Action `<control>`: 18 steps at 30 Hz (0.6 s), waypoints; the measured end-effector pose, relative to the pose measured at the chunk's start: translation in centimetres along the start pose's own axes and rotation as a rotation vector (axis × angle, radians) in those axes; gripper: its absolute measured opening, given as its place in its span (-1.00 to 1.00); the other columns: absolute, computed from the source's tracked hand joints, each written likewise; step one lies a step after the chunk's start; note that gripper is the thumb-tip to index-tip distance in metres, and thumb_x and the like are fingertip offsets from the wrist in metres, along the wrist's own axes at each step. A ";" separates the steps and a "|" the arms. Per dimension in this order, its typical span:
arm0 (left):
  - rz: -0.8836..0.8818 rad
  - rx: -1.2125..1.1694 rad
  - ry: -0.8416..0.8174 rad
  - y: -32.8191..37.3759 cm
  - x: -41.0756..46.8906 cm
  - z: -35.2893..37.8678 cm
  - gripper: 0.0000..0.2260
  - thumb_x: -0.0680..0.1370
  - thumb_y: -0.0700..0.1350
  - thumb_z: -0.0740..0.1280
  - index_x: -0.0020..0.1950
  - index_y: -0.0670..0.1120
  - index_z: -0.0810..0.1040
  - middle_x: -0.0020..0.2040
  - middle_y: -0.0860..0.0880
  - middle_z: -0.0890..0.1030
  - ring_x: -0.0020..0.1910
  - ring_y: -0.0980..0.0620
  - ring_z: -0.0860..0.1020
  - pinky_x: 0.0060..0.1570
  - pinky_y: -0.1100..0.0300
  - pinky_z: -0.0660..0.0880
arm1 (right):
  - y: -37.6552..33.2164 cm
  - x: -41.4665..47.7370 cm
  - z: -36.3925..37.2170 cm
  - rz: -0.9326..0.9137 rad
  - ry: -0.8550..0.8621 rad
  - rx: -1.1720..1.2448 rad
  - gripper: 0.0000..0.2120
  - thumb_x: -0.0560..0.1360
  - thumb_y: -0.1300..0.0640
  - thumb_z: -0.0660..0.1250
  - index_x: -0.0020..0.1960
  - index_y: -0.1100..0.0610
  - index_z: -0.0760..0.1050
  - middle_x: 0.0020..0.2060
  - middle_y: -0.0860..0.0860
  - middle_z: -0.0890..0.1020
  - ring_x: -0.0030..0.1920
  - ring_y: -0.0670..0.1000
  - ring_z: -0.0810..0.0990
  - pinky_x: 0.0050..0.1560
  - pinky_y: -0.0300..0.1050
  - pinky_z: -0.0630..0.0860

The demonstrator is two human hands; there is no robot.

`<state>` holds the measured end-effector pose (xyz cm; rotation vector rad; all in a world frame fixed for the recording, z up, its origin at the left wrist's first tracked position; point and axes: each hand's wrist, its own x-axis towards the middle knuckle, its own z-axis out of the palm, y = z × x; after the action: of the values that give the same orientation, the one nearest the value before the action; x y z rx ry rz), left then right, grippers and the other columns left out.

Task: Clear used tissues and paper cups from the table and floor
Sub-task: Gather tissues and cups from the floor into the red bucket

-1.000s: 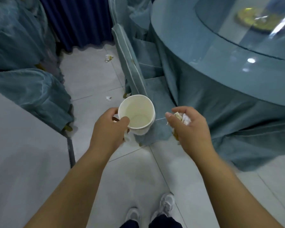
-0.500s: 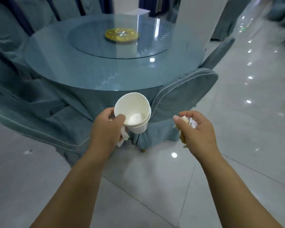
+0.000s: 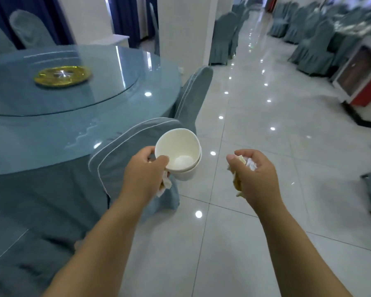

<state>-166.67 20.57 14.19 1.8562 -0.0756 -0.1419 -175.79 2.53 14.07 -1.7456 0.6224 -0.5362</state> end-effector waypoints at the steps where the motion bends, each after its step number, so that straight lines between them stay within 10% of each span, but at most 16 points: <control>1: 0.009 -0.001 -0.008 0.5 1.1 1.7 -0.87 0.48 -0.16 0.28 -0.03 -0.02 0.58 -0.17 -0.08 0.63 -0.20 -0.05 0.58 -0.28 0.12 0.47 | 0.4 1.8 -0.7 -0.008 0.006 -0.007 -0.81 0.48 0.04 0.36 0.03 0.11 0.51 -0.22 0.04 0.59 -0.35 -0.08 0.52 -0.51 -0.38 0.46; 8: 0.042 -0.020 -0.075 4.1 12.1 13.6 -0.85 0.51 -0.18 0.26 0.04 -0.03 0.54 -0.24 -0.01 0.58 -0.45 0.16 0.51 -0.58 0.42 0.39 | 2.9 16.4 -4.0 -0.009 0.039 -0.043 -0.78 0.48 -0.01 0.36 0.08 0.03 0.48 -0.18 -0.11 0.55 -0.24 -0.09 0.55 -0.51 -0.42 0.44; 18: 0.008 0.029 -0.137 10.9 30.7 31.7 -0.89 0.51 -0.16 0.26 -0.04 0.03 0.52 -0.19 0.02 0.58 -0.33 0.19 0.50 -0.38 0.30 0.42 | 4.5 41.2 -9.5 0.036 0.065 -0.088 -0.75 0.45 -0.06 0.38 0.08 -0.02 0.49 -0.12 -0.06 0.59 -0.21 -0.07 0.58 -0.41 -0.24 0.51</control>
<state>-140.38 -16.55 13.96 1.8729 -0.1803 -0.2632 -151.35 -32.30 13.58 -1.8012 0.7319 -0.5492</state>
